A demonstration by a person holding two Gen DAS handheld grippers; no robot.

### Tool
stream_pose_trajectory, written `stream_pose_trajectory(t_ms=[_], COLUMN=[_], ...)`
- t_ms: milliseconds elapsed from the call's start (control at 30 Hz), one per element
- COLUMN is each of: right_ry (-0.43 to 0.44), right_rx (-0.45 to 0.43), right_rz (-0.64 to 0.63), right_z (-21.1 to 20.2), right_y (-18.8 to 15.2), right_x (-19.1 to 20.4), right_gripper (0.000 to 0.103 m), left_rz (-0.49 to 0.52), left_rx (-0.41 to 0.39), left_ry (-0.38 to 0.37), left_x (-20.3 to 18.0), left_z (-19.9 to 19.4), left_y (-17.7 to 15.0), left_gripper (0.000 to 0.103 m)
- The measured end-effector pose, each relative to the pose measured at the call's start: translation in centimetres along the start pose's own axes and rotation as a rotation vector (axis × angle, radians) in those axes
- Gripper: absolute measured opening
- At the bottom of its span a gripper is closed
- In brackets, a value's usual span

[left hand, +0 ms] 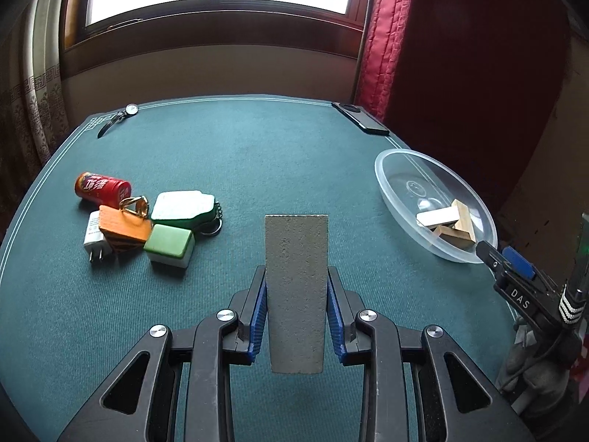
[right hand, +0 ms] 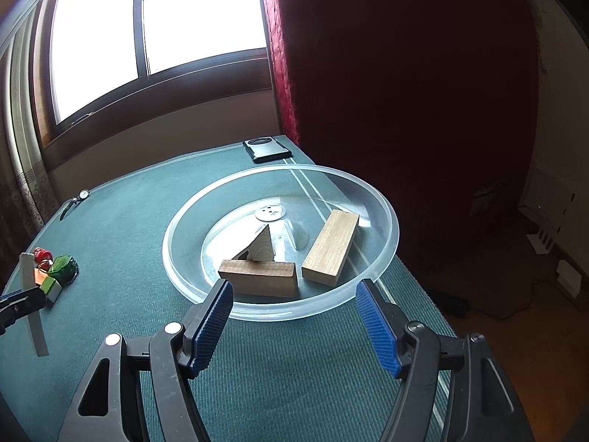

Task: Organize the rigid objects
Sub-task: 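Carry the white block into the bowl and open the left tool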

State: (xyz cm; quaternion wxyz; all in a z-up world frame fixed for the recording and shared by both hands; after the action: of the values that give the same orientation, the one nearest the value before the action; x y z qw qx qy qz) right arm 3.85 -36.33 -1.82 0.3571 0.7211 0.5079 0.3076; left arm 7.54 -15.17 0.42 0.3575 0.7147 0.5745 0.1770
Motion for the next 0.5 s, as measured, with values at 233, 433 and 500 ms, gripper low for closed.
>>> stream_pose_trajectory(t_ms=[233, 433, 500], right_ry=[0.004, 0.009, 0.013], right_rx=[-0.009, -0.004, 0.000], right_rz=[0.029, 0.054, 0.061], right_z=[-0.2, -0.2, -0.1], right_y=[0.0, 0.1, 0.0], right_x=[-0.5, -0.7, -0.7], right_gripper=[0.074, 0.074, 0.075], left_rz=[0.039, 0.050, 0.052], left_rx=[-0.009, 0.005, 0.013], left_ry=[-0.063, -0.117, -0.132], left_x=[-3.8, -6.7, -7.5], left_z=[1.5, 3.6, 4.3], left_y=[2.4, 4.2, 4.7], left_gripper=[0.030, 0.030, 0.030])
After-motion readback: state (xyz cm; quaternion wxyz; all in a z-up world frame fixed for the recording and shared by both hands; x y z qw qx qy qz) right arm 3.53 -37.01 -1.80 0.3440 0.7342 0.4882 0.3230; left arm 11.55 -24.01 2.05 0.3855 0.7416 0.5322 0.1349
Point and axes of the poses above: each gripper's, at about its wrist camera, not at the fingertips, and z roughly the way its jaws point, x to its left, y to its top, the point moved 9 cm from there along z, roughly the way its jaws point, and after that the axes turned 1 degree about -x, right-handed, at the moved point
